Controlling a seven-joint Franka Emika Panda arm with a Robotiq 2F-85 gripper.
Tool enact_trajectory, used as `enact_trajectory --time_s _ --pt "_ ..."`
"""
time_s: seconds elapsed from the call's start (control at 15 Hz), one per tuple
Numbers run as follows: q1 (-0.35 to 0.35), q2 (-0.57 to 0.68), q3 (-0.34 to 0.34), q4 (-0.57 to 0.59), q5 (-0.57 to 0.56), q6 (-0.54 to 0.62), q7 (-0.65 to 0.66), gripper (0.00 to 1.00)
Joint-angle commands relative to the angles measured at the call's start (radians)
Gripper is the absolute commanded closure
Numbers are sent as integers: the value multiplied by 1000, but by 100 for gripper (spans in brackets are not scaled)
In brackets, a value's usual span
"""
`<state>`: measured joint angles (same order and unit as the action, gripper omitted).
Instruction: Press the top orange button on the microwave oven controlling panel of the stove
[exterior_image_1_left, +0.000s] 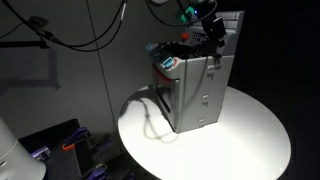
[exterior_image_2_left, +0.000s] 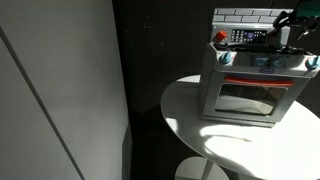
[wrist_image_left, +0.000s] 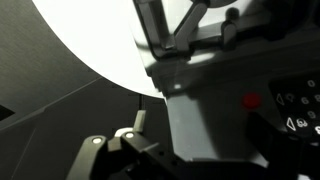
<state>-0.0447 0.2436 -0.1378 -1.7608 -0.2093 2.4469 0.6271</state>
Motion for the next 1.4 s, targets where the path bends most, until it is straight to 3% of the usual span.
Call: enact_trajectory --time_s 0.0,0.6,1.33 --pt "10 -25 -7 -6 16 -12 -17 0" --pt "-6 -155 23 -104 137 -160 -157 0" --pt "-21 -372 28 -183 174 -614 -381 0"
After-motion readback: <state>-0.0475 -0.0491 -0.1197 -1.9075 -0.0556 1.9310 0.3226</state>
